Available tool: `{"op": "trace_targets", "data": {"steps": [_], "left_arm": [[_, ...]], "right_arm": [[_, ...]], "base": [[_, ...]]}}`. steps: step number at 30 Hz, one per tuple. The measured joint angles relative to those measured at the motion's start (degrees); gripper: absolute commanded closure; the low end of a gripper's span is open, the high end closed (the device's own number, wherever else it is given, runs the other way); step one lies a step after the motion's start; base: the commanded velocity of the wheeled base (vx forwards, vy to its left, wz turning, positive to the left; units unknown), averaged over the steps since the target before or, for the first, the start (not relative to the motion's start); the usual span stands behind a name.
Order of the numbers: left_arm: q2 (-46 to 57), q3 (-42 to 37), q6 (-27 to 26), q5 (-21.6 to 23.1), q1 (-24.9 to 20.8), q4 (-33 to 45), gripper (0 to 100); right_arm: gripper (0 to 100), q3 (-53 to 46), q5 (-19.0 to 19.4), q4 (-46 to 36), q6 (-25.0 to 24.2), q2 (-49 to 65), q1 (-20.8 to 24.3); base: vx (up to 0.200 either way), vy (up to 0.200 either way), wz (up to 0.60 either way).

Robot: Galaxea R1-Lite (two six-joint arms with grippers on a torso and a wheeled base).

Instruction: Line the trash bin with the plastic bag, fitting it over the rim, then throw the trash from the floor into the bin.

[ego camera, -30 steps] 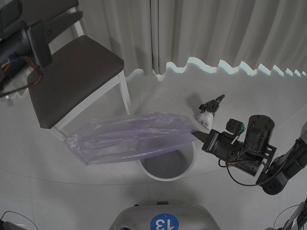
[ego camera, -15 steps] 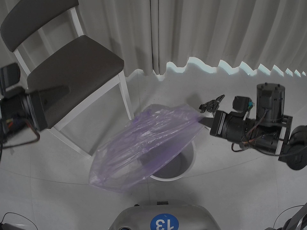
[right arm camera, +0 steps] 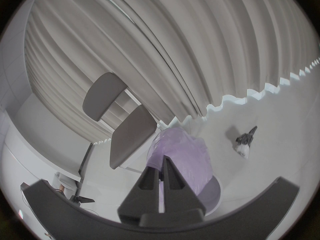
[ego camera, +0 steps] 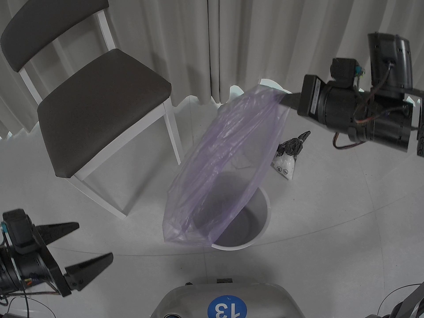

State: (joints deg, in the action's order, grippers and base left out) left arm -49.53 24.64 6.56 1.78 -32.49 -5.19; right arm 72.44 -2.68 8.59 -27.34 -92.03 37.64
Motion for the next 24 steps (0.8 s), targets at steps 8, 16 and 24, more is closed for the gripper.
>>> {"op": "trace_targets", "data": {"steps": [8, 16, 24], "left_arm": [[2.9, -5.5, -2.6, 3.6, -0.1, -0.5, 0], [-2.0, -6.4, -3.3, 3.6, -0.9, -7.6, 0], [-13.8, -6.2, -3.2, 0.7, -2.2, -19.1, 0]], "right_arm": [[100, 11.5, -4.1, -9.4, 5.9, -1.4, 1.6], [100, 19.8, -6.9, -16.8, 6.8, -2.5, 3.8], [100, 23.4, -9.9, -18.4, 7.6, -2.2, 5.5]], "base": [[0.0, 0.0, 0.0], [0.0, 0.0, 0.0], [0.0, 0.0, 0.0]]}}
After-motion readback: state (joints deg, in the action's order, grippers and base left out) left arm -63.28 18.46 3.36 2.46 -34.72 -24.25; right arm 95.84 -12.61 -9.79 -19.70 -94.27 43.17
